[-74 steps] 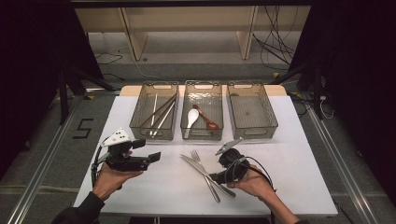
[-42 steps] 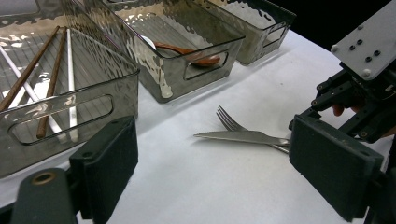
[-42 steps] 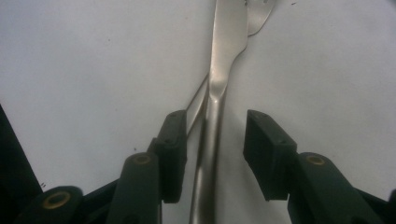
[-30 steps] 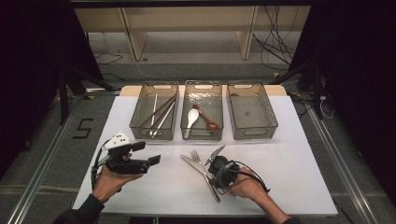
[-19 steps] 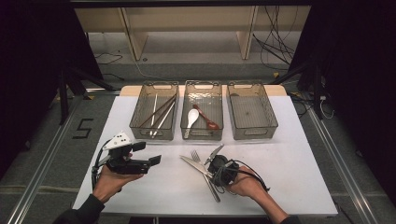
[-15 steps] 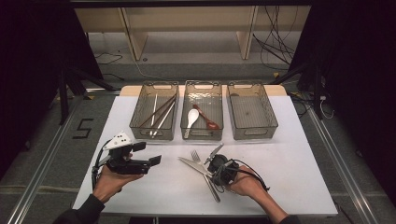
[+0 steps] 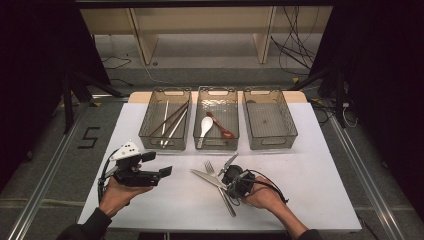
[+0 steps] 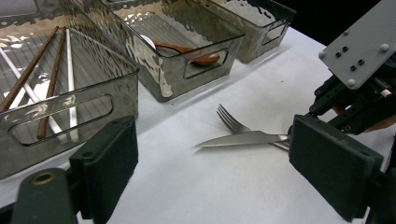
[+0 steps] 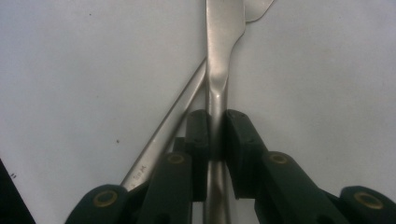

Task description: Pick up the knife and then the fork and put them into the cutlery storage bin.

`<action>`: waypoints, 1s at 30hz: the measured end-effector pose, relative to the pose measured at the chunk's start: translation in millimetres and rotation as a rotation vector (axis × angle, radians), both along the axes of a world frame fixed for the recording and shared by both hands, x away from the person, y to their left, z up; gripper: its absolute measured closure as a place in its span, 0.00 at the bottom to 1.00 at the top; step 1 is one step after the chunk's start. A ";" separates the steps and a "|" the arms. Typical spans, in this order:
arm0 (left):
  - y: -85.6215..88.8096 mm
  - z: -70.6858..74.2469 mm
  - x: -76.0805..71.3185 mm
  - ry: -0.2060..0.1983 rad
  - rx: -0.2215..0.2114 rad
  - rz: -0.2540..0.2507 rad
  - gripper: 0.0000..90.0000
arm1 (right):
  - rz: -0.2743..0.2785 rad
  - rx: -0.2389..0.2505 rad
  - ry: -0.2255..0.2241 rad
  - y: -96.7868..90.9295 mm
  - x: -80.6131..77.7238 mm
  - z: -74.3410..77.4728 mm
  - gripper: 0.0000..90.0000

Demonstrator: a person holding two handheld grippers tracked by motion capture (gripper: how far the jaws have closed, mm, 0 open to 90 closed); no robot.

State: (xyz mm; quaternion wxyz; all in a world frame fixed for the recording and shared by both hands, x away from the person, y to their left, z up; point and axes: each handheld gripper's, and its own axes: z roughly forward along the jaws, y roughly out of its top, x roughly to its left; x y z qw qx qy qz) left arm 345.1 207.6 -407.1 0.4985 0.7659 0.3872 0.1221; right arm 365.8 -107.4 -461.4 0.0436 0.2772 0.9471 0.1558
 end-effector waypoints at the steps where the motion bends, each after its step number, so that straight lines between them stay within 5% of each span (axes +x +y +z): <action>1: 0.1 -0.2 0.2 0.000 0.001 0.001 0.17 | 0.005 0.001 -0.002 -0.5 0.4 -0.2 0.89; 21: 2.5 1.0 0.2 -0.006 -0.001 0.010 0.17 | -0.005 0.030 -0.016 -4.0 2.0 3.5 0.90; 30: 3.3 0.9 0.3 -0.009 -0.012 0.017 0.17 | -0.037 0.080 -0.039 -11.7 4.7 13.5 0.90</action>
